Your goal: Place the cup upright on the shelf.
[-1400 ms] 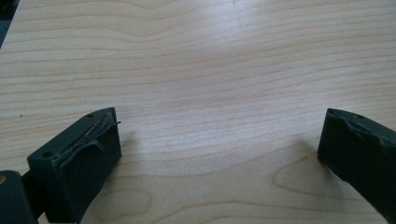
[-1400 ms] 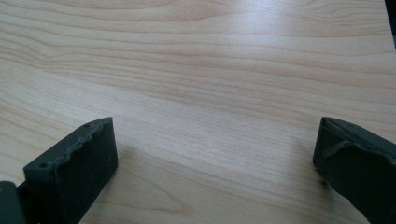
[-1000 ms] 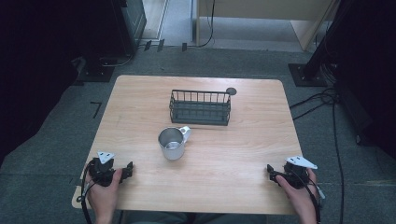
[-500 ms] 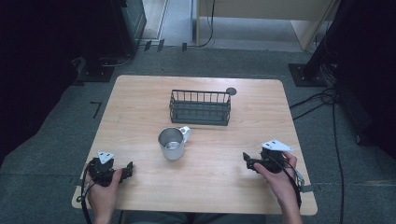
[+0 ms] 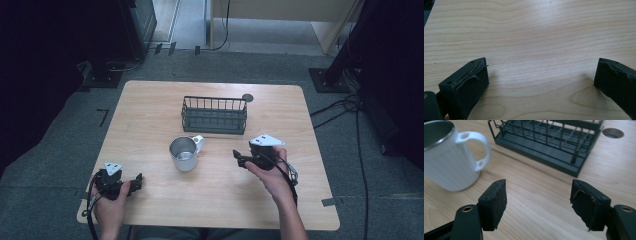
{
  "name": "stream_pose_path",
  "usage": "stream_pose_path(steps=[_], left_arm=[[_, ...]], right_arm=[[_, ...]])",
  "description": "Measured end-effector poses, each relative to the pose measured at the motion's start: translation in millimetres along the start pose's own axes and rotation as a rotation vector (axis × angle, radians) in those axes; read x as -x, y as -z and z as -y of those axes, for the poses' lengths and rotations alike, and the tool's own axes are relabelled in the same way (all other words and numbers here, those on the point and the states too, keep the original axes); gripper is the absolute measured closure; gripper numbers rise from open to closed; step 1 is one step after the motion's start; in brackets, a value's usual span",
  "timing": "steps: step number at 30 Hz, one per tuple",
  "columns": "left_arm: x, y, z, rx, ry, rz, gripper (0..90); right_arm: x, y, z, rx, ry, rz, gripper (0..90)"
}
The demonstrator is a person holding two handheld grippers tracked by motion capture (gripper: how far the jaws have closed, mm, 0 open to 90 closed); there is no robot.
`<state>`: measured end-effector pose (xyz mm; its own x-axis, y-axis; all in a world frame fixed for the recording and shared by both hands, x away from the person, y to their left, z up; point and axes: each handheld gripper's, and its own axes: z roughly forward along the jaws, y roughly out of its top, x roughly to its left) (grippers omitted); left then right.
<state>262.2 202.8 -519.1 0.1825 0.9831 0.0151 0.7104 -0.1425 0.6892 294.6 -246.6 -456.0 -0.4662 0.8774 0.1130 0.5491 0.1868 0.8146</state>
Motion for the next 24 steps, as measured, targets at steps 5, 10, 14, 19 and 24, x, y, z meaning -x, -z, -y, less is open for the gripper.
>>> stream_pose_path(steps=[5,10,14,19,24], left_arm=[[0.0,0.0,0.0,0.0,0.0,0.0,0.0],[0.0,0.0,0.0,0.0,0.0,0.0,0.0],[0.0,0.0,0.0,0.0,0.0,0.0,0.0],[0.0,0.0,0.0,0.0,0.0,0.0,0.0],[0.1,-0.1,0.0,0.001,0.001,0.0,0.0]], right_arm=[[-14.4,-15.5,-8.8,0.004,0.031,-0.03,33.5],[-30.3,-36.2,-13.9,0.008,0.069,-0.094,44.8],[-38.5,-47.1,-15.4,0.009,0.099,-0.11,47.8],[-48.3,-64.3,-19.5,0.008,0.105,-0.136,53.2],[-55.4,-79.5,-23.3,-0.01,0.137,-0.139,56.8]])
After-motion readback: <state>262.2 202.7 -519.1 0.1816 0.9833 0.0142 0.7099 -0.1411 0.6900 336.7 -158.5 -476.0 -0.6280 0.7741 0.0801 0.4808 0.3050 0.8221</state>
